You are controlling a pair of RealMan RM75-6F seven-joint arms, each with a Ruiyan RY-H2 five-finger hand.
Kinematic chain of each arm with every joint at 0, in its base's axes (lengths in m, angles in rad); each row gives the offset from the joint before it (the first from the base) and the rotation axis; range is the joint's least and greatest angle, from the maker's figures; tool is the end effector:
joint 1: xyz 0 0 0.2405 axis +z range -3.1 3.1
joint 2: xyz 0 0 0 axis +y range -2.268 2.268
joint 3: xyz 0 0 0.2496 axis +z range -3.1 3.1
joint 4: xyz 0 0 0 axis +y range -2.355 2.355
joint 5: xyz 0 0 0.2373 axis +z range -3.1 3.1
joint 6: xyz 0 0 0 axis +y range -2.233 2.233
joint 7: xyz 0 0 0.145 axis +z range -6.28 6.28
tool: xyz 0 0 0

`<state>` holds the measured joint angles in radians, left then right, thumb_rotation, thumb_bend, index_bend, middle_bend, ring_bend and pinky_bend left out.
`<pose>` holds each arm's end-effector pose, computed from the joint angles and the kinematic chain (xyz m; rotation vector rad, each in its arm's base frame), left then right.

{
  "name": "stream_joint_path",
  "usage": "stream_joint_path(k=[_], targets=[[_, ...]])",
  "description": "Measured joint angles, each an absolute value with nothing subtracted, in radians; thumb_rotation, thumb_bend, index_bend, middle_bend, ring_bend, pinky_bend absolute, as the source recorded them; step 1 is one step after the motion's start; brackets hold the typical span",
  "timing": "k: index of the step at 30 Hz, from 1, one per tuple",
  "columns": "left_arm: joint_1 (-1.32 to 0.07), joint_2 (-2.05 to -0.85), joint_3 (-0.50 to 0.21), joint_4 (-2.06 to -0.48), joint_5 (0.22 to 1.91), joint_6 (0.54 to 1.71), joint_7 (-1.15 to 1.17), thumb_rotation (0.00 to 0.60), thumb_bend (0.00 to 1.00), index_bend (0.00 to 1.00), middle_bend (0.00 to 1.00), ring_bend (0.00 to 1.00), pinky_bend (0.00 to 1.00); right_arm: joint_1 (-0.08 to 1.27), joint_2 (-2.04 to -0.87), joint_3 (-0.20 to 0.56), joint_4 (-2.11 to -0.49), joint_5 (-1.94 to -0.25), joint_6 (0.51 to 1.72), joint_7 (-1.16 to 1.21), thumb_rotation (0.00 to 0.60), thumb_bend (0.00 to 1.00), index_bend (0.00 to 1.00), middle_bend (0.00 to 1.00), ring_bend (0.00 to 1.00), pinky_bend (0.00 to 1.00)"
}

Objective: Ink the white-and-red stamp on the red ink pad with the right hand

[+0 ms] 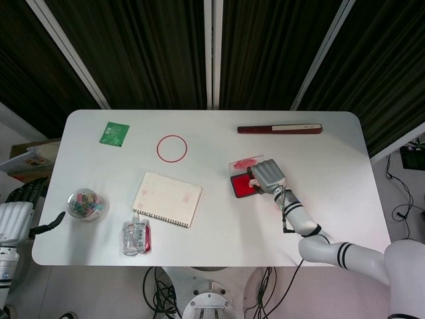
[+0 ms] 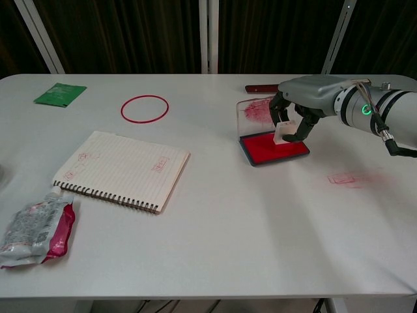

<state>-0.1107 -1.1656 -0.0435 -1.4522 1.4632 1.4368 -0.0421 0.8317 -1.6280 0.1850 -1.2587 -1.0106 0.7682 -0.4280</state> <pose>-0.3493 0.1935 0.1303 -1.3995 -0.8864 -0.8222 -0.1576 -0.3818 -0.0699 1.9624 -0.8959 0.7032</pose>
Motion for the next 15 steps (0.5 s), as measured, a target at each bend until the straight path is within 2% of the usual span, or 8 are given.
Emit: stream_joint_path(k=[15], targets=[[-0.106, -1.166, -0.043, -1.443, 1.46, 1.439, -0.052, 0.184, 0.2, 0.06, 0.11, 0.13, 0.2, 0.841, -1.659, 0.163, -1.204, -1.008, 0.764, -0.403, 0.6, 0.3, 0.62, 0.55, 0.85, 0.92]])
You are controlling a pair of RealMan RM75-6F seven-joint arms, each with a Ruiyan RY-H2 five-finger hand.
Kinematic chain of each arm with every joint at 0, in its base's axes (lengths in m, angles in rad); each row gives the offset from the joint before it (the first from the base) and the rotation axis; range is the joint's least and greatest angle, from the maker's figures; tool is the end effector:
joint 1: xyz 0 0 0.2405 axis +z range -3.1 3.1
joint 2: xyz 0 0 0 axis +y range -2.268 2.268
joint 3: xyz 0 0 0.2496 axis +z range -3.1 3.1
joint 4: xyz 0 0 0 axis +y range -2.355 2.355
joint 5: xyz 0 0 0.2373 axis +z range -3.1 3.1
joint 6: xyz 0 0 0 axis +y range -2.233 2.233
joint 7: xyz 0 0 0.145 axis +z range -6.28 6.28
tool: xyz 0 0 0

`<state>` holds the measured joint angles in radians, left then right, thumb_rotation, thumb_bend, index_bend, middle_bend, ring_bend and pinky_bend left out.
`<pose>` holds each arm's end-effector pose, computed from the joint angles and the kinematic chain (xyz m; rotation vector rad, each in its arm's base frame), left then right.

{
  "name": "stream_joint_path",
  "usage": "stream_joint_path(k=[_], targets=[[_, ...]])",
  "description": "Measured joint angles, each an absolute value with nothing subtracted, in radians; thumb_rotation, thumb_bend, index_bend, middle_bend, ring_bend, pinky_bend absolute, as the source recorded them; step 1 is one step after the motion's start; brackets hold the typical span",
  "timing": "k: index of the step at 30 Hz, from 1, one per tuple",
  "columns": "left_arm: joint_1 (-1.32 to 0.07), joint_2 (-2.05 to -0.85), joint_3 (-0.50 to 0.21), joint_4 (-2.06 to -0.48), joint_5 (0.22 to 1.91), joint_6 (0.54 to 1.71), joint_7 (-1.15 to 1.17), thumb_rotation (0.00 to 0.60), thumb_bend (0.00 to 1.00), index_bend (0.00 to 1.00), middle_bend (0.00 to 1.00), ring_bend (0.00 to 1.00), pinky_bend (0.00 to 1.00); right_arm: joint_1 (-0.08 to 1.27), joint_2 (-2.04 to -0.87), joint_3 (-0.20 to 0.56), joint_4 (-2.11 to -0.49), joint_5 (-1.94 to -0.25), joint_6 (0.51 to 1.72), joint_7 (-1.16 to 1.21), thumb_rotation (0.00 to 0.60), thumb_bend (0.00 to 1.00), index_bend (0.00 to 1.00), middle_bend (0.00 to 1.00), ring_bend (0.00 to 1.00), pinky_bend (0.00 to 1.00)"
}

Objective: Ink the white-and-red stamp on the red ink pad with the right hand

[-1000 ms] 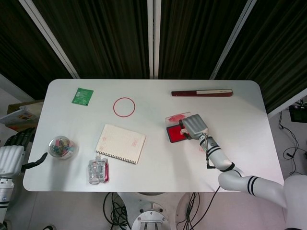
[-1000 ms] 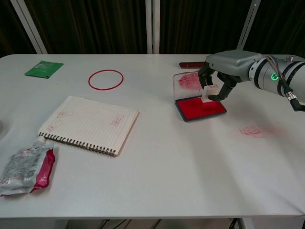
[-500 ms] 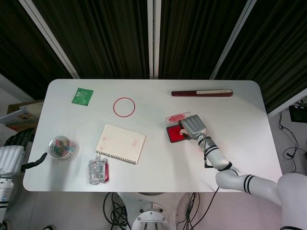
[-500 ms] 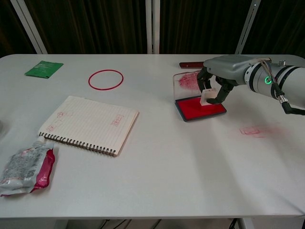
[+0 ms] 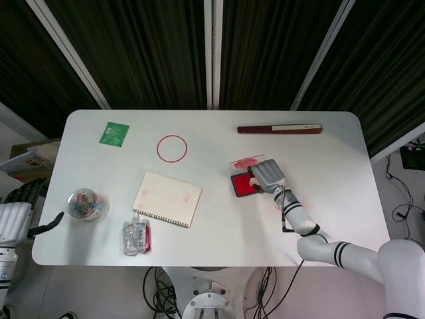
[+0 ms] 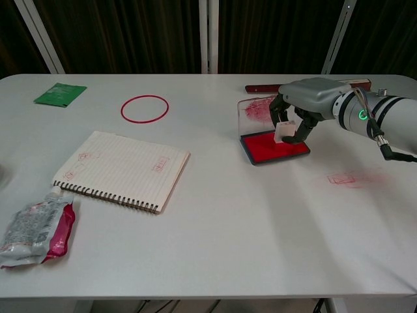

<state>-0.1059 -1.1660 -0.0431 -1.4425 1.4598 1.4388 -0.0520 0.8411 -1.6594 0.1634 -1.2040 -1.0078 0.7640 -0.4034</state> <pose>-0.3526 0.1919 0.1320 -1.3911 -0.8895 -0.8188 -0.1650 -0.3832 -0.0780 1.9612 -0.9049 0.6828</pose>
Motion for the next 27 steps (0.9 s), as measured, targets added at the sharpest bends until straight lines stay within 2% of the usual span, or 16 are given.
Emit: stream_joint_path(k=[10, 18, 22, 27], targets=[[-0.107, -1.167, -0.043, -1.447, 1.465, 1.44, -0.049, 0.184, 0.2, 0.06, 0.11, 0.13, 0.2, 0.832, -1.638, 0.169, -1.238, -1.038, 0.801, -0.37, 0.6, 0.3, 0.62, 0.56, 0.85, 0.92], [-0.108, -1.162, -0.042, -1.472, 1.475, 1.447, -0.027, 0.181, 0.2, 0.06, 0.11, 0.13, 0.2, 0.78, -1.522, 0.179, -1.402, -1.134, 0.917, -0.308, 0.6, 0.3, 0.63, 0.56, 0.85, 0.92], [-0.109, -1.165, -0.039, -1.482, 1.48, 1.447, -0.016, 0.184, 0.19, 0.06, 0.11, 0.13, 0.2, 0.731, -1.442, 0.145, -1.472, -1.167, 0.951, -0.301, 0.6, 0.3, 0.63, 0.56, 0.85, 0.92], [-0.109, -1.168, -0.038, -1.488, 1.483, 1.452, -0.007, 0.183, 0.2, 0.06, 0.11, 0.13, 0.2, 0.68, -1.413, 0.077, -1.482, -1.189, 0.955, -0.292, 0.6, 0.3, 0.63, 0.56, 0.85, 0.92]])
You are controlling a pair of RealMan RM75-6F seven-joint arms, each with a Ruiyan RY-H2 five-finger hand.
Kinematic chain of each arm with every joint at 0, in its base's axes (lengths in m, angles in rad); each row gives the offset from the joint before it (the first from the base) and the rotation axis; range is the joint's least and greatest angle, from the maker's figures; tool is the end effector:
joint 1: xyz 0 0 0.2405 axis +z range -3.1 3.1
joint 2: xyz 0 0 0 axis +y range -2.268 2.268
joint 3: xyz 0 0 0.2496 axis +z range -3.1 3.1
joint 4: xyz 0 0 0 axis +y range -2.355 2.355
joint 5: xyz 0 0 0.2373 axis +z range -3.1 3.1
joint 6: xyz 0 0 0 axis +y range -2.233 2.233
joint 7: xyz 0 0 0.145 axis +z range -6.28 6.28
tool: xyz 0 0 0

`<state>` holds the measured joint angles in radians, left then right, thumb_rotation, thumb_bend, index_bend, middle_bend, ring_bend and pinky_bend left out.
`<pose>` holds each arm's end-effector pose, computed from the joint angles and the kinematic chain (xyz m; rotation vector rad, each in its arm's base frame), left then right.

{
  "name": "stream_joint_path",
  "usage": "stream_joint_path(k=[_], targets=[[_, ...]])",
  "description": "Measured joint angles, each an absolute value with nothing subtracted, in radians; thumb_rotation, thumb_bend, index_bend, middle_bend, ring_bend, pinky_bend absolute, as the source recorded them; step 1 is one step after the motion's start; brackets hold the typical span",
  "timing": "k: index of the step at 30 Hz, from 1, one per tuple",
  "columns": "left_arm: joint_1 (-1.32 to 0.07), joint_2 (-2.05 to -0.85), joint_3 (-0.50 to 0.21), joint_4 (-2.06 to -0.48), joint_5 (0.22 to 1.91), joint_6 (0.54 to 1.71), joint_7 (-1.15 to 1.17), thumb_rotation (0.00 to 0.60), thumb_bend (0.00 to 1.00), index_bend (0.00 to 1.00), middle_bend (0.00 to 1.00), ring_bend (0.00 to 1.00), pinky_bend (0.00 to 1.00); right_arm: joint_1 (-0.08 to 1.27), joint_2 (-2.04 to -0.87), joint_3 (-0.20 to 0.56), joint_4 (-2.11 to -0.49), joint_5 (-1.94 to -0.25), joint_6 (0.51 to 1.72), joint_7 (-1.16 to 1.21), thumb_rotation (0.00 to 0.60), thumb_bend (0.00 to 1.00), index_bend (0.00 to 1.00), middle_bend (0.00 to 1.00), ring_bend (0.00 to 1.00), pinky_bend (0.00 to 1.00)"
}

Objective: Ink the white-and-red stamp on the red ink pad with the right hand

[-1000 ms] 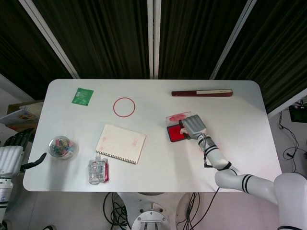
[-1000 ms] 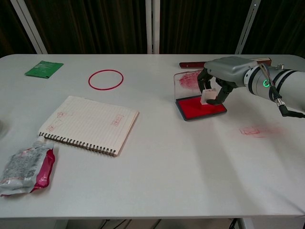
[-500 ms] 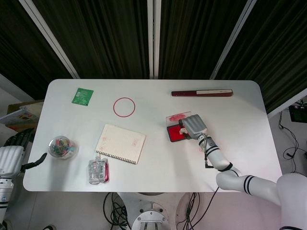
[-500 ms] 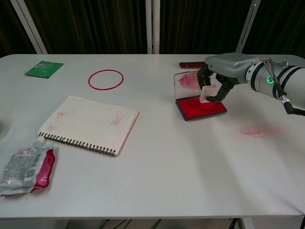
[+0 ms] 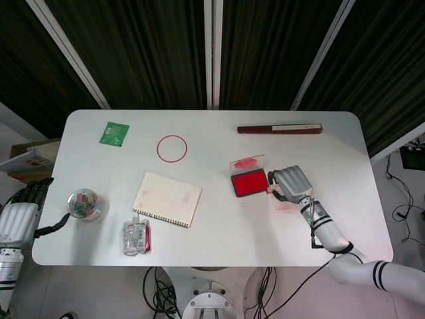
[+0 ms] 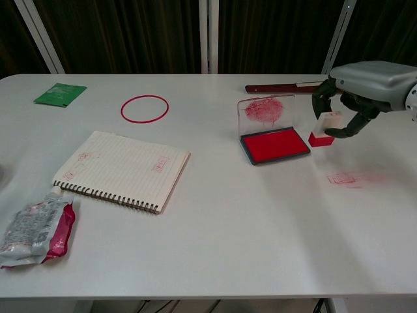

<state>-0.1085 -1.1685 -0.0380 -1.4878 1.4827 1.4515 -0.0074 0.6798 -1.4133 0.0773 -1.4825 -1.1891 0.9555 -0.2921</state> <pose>-0.3388 0.1907 0.1242 -1.4171 -0.8768 -0.8373 -0.2004 -0.3342 -0.0117 1.9071 -0.8857 0.7793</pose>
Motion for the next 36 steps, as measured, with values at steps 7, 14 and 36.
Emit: stream_joint_path(k=[7, 14, 36], targets=[[-0.111, -1.17, -0.039, -1.488, 1.488, 1.455, -0.004, 0.184, 0.19, 0.06, 0.11, 0.13, 0.2, 0.615, -1.42, 0.011, -1.426, -1.251, 0.97, -0.227, 0.6, 0.3, 0.63, 0.56, 0.85, 0.92], [-0.111, -1.175, -0.039, -1.482, 1.492, 1.458, -0.008, 0.184, 0.19, 0.06, 0.11, 0.13, 0.2, 0.591, -1.455, 0.001, -1.355, -1.294, 0.977, -0.173, 0.6, 0.3, 0.63, 0.56, 0.85, 0.92], [-0.105, -1.172, -0.038, -1.468, 1.487, 1.462, -0.026, 0.182, 0.2, 0.06, 0.11, 0.13, 0.2, 0.584, -1.479, 0.022, -1.326, -1.309, 0.937, -0.186, 0.6, 0.29, 0.54, 0.5, 0.85, 0.92]])
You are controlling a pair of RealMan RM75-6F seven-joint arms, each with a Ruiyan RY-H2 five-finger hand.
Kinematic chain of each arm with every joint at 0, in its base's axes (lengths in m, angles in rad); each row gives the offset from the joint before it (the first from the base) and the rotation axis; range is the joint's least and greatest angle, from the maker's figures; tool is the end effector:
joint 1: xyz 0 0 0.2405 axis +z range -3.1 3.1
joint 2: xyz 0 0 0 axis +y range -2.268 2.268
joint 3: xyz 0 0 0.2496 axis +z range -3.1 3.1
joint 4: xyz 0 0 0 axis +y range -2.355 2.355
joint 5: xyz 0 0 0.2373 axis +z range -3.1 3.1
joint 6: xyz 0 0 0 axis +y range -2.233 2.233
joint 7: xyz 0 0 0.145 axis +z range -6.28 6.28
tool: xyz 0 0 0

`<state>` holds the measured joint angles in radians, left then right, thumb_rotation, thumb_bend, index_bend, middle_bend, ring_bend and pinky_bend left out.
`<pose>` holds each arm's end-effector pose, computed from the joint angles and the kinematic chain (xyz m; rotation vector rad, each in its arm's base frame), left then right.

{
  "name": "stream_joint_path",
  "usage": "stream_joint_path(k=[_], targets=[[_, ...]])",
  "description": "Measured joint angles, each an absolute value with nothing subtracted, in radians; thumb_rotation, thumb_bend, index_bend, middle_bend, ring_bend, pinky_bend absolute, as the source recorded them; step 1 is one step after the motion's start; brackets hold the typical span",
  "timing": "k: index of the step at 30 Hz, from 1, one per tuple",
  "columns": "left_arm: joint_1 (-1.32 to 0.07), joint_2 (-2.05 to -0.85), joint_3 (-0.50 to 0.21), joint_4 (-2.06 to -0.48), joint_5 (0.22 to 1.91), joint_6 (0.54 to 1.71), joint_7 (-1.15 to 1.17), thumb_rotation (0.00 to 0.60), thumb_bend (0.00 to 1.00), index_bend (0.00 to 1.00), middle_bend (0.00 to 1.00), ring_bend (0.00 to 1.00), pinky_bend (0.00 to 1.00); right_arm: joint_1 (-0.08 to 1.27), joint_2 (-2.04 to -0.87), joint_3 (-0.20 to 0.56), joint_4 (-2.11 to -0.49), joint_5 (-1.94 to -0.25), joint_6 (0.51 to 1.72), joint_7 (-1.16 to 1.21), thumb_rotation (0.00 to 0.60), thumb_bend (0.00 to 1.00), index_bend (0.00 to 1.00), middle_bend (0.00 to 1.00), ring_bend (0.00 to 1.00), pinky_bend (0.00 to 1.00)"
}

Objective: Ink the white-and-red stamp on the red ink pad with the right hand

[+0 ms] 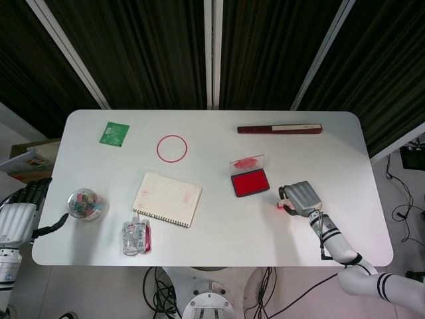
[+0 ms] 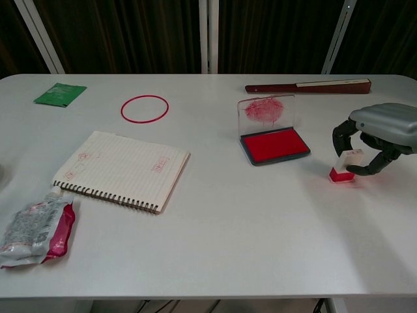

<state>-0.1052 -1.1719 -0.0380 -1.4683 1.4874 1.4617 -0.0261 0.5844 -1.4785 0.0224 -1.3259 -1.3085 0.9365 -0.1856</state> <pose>-0.3419 0.1900 0.1265 -1.4110 -0.8709 -0.8455 -0.2541 -0.3115 -0.0289 1.9277 -0.9280 0.6937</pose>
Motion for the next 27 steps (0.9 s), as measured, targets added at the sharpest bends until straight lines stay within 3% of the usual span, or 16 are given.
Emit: stream_joint_path(k=[5, 19, 22, 23, 25, 27], targets=[[-0.106, -1.171, -0.038, -1.469, 1.486, 1.46, -0.022, 0.249, 0.2, 0.06, 0.11, 0.13, 0.2, 0.585, -1.475, 0.025, -1.33, -1.307, 0.926, -0.19, 0.6, 0.28, 0.5, 0.45, 0.85, 0.92], [-0.105, -1.168, -0.037, -1.472, 1.487, 1.46, -0.024, 0.25, 0.2, 0.06, 0.11, 0.13, 0.2, 0.587, -1.457, 0.025, -1.347, -1.318, 0.906, -0.186, 0.6, 0.27, 0.36, 0.36, 0.85, 0.92], [-0.105, -1.168, -0.037, -1.473, 1.488, 1.461, -0.023, 0.248, 0.2, 0.06, 0.11, 0.13, 0.2, 0.588, -1.447, 0.023, -1.355, -1.323, 0.901, -0.184, 0.6, 0.26, 0.2, 0.27, 0.85, 0.92], [-0.104, -1.168, -0.037, -1.474, 1.488, 1.461, -0.023, 0.249, 0.2, 0.06, 0.11, 0.13, 0.2, 0.588, -1.443, 0.023, -1.358, -1.325, 0.901, -0.183, 0.6, 0.24, 0.1, 0.22, 0.85, 0.92], [-0.104, -1.168, -0.037, -1.475, 1.489, 1.462, -0.023, 0.247, 0.2, 0.06, 0.11, 0.13, 0.2, 0.586, -1.432, 0.021, -1.369, -1.336, 0.907, -0.18, 0.6, 0.2, 0.01, 0.17, 0.85, 0.92], [-0.104, -1.168, -0.036, -1.476, 1.49, 1.462, -0.022, 0.244, 0.2, 0.06, 0.11, 0.13, 0.2, 0.582, -1.416, 0.018, -1.383, -1.348, 0.919, -0.181, 0.6, 0.18, 0.0, 0.14, 0.85, 0.92]])
